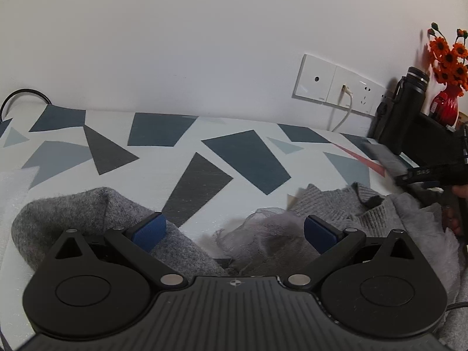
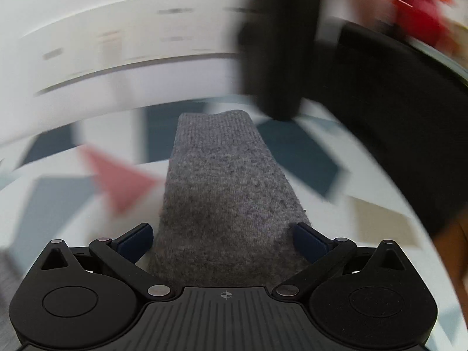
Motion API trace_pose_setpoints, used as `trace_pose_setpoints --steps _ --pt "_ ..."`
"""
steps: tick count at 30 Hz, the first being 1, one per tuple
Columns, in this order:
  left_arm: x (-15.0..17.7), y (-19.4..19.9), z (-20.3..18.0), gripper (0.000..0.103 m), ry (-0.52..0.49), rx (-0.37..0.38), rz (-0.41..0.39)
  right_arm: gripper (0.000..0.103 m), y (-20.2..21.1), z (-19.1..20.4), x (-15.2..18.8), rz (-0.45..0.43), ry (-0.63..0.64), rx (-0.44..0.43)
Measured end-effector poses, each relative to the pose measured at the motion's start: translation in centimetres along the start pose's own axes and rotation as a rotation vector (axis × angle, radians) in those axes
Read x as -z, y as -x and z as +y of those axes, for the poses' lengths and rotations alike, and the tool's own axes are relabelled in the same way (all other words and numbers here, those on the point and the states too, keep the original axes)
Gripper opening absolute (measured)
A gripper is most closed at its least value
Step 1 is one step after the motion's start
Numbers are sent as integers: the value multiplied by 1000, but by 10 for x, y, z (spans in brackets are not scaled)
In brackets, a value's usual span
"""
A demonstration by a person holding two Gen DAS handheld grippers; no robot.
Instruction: Fold clothes
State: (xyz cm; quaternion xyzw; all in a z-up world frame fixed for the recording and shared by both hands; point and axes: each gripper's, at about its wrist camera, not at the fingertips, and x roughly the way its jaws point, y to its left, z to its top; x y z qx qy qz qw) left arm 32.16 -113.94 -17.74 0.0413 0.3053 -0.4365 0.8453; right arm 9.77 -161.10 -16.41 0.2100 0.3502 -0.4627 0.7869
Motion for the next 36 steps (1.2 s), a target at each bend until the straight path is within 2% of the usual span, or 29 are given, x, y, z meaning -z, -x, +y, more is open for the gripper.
trace_pose_setpoints --steps 2,4,6,8,15,23,28,36 --pt "0 0 0 102 1 -1 0 98 9 -15 1 -2 -80 -19" --pt "0 0 0 103 3 -1 -1 98 28 -16 6 -16 -81 -107" --pt "0 0 0 102 5 -1 -1 102 47 1 12 -27 12 -184" --pt "0 0 1 103 6 -1 -1 102 64 30 23 -17 166 -245" --pt "-1 1 7 103 23 -1 -6 102 70 114 58 45 442 -306" --pt "-3 -1 16 102 26 -54 -4 101 47 100 46 16 327 -293" --pt "-6 -2 29 102 31 -118 -4 101 35 84 40 -7 259 -267" --pt "-9 1 47 102 63 -215 -15 102 16 87 27 -34 187 -212"
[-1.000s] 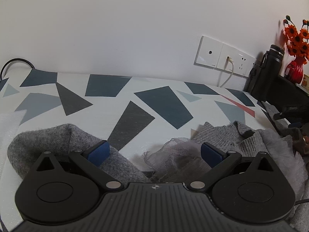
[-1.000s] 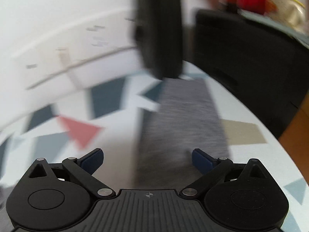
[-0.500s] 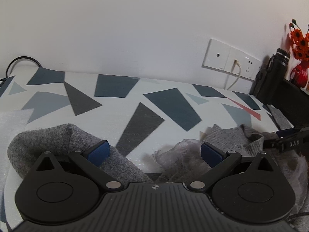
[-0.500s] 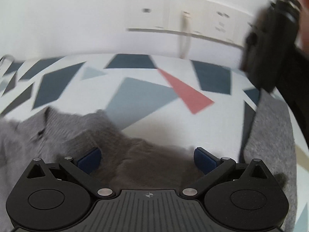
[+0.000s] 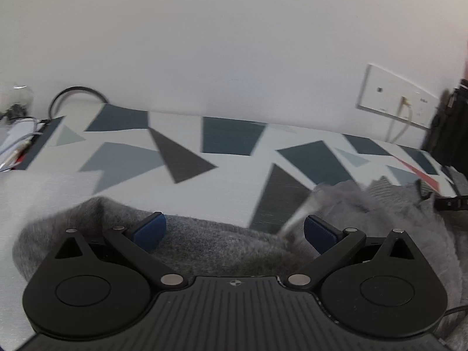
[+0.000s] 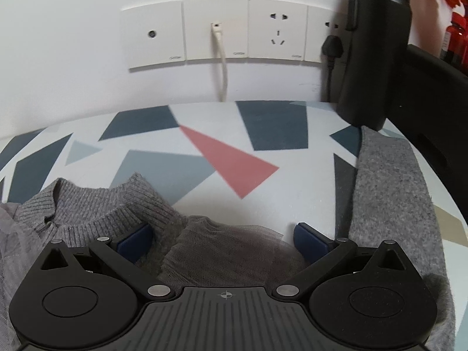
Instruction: Fold clothes
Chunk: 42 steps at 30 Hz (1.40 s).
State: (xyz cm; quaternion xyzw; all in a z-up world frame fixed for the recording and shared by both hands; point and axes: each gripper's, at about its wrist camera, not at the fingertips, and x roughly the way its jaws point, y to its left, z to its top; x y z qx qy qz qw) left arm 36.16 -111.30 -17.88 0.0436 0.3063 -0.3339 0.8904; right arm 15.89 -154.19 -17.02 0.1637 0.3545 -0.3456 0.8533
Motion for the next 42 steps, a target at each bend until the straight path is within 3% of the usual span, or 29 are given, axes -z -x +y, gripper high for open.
trace_pose_setpoints --steps 8,12,17,24,31,37,42 --pt "-4 0 15 102 27 -66 -8 102 -16 10 -14 -21 -25 22" --pt "-5 0 20 102 37 -94 -11 102 -5 11 -19 -51 -42 21" --pt "-10 10 28 102 101 -114 -39 102 28 12 -13 -77 -72 -110" --pt "-11 10 34 103 131 -116 -42 102 60 43 12 -65 57 -198" --pt "-11 11 16 102 21 -179 -50 102 59 31 35 13 17 -225" --pt "-7 6 -1 103 -59 -193 -28 102 59 36 46 4 99 -186" --pt "-9 8 0 103 -98 -284 -56 102 74 49 37 -49 141 -210"
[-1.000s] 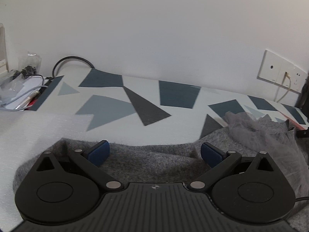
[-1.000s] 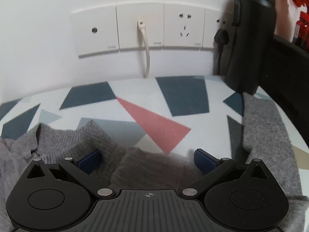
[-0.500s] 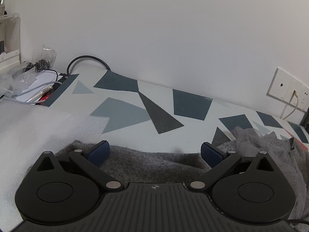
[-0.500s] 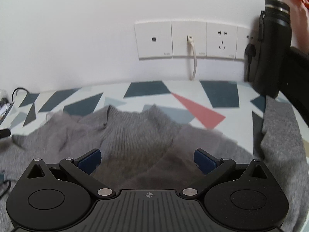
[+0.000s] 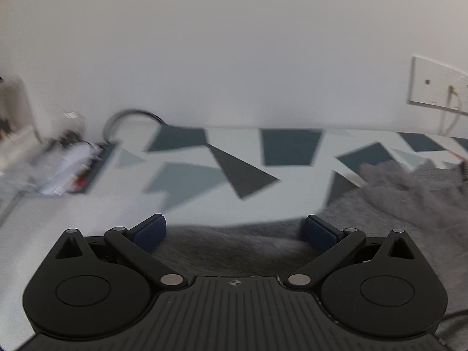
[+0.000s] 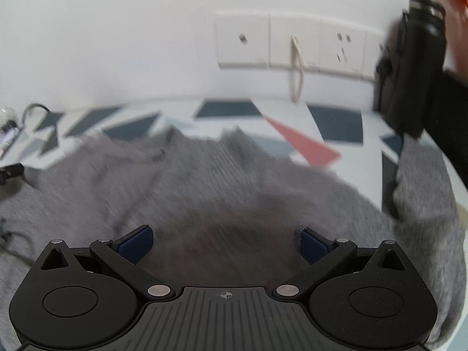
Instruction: Fold clothes
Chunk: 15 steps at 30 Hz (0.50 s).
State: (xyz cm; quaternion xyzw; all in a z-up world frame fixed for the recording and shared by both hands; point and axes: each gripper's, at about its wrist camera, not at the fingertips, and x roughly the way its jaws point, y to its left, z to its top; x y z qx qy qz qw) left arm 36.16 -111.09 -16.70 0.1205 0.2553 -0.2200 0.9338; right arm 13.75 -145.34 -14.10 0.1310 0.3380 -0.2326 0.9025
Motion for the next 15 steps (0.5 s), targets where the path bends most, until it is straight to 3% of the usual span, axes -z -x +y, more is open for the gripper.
trace_pose_setpoints --steps 2,8,15 --pt "-2 2 5 102 11 -15 -20 102 -1 9 -7 -10 28 -6" --pt "2 -14 9 103 31 35 59 102 -22 37 -9 30 126 30" --pt "6 -18 -6 103 -65 -2 73 102 -13 8 -10 13 7 53"
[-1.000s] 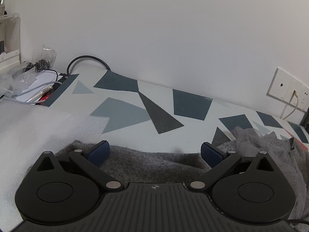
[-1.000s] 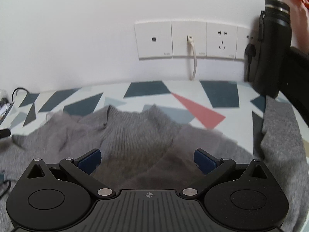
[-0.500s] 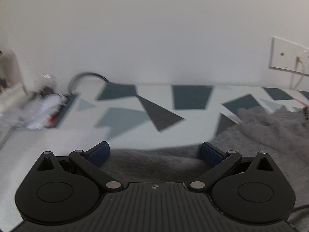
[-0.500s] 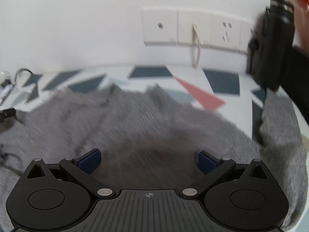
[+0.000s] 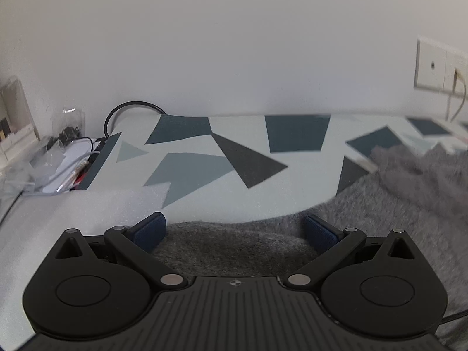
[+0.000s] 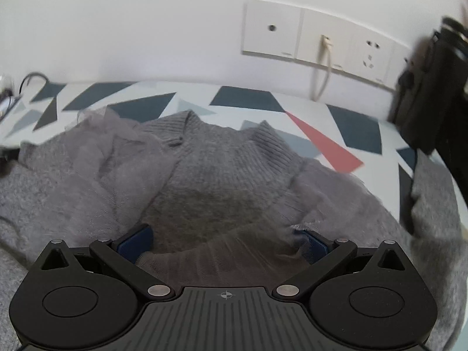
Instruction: Fold clothes
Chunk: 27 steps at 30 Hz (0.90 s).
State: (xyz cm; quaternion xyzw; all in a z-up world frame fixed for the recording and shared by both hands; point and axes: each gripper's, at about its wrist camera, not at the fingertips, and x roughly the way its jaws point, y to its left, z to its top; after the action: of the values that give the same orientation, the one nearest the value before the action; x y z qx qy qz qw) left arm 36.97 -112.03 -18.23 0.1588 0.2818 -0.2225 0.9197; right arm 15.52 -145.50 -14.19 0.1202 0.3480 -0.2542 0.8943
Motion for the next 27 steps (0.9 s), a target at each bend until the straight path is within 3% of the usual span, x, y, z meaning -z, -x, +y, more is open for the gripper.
trace_pose_setpoints --steps 4,6,8,12,20,27 --pt "1 2 -5 103 -24 -22 -10 102 5 -19 -1 -10 -73 11" --pt "1 1 -3 103 -15 -15 -8 102 6 -34 -6 -20 -105 67" --pt "1 1 -2 103 -8 -10 -6 102 -3 -46 -10 33 -121 124" --pt "2 0 -4 103 -22 -17 -11 102 -26 -63 -7 166 -113 92" --pt "2 -1 -2 103 -12 -4 -11 102 -22 -64 12 38 -45 60" --pt "2 -2 0 103 14 11 -4 102 -19 -60 16 16 -42 68"
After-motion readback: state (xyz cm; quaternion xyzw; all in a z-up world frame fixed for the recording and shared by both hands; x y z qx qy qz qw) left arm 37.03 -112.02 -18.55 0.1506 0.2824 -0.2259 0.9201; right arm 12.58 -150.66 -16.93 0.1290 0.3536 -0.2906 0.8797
